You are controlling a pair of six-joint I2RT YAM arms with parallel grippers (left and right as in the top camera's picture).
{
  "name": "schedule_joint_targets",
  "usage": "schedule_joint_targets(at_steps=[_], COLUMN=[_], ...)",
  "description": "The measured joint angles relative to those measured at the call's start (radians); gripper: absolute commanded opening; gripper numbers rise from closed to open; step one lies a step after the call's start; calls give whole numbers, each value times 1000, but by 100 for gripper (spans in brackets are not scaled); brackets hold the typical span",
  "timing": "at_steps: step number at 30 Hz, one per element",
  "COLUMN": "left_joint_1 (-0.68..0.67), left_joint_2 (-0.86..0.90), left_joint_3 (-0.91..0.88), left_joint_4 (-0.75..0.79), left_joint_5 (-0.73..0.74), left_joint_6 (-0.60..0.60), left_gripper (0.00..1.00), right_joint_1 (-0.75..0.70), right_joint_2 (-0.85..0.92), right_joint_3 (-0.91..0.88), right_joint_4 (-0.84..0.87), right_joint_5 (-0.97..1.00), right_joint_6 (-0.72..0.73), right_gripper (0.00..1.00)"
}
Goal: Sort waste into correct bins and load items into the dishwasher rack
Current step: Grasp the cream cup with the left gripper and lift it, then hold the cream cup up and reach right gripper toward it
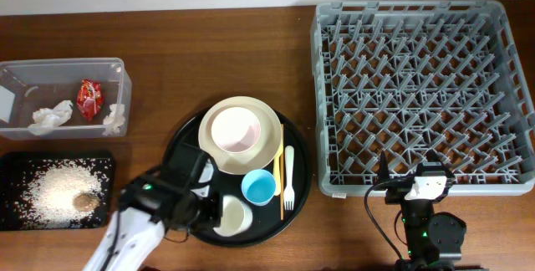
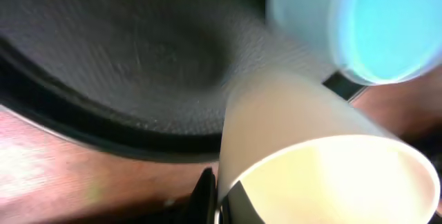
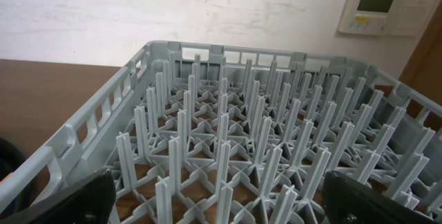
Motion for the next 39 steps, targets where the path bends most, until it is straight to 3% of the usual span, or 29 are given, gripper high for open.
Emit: schedule_joint_targets(at_steps=[4,8,10,12,16,18,21,25,31,36,39], left_joint_1=[0,0,17,119,389,555,658,663,663,664,664], left_joint_2=[-87,-64,-26,3,59,130,239,374,424,357,348], left_joint_3=[263,286,289,289,289,289,289,289,289,289,290], left_joint_4=[-35,148,254,347,387,399,401,400,400,399,415], left_joint_5=[-23,118,253,451,772,1018,1184,1286,1311,1316,1319], left_joint_6=[0,69,97,114,141,194,266,348,389,393,394], left_gripper=[1,1,0,0,0,1,1,0,1,0,0], right_joint_1=[0,0,0,0,0,0,0,0,0,0,0], right_joint_2=[0,0,0,-1,-1,-1,-1,0,4,74,278], right_joint_3=[0,0,0,0,0,0,0,0,35,390,692], right_joint_4=[0,0,0,0,0,2,2,6,-37,-217,-426], right_joint_5=[0,0,0,0,-3,-15,-23,-60,-333,-392,-483], right_joint_6=[0,0,0,0,1,30,149,394,476,490,491], right_gripper=[98,98,98,98,98,98,98,98,98,98,98])
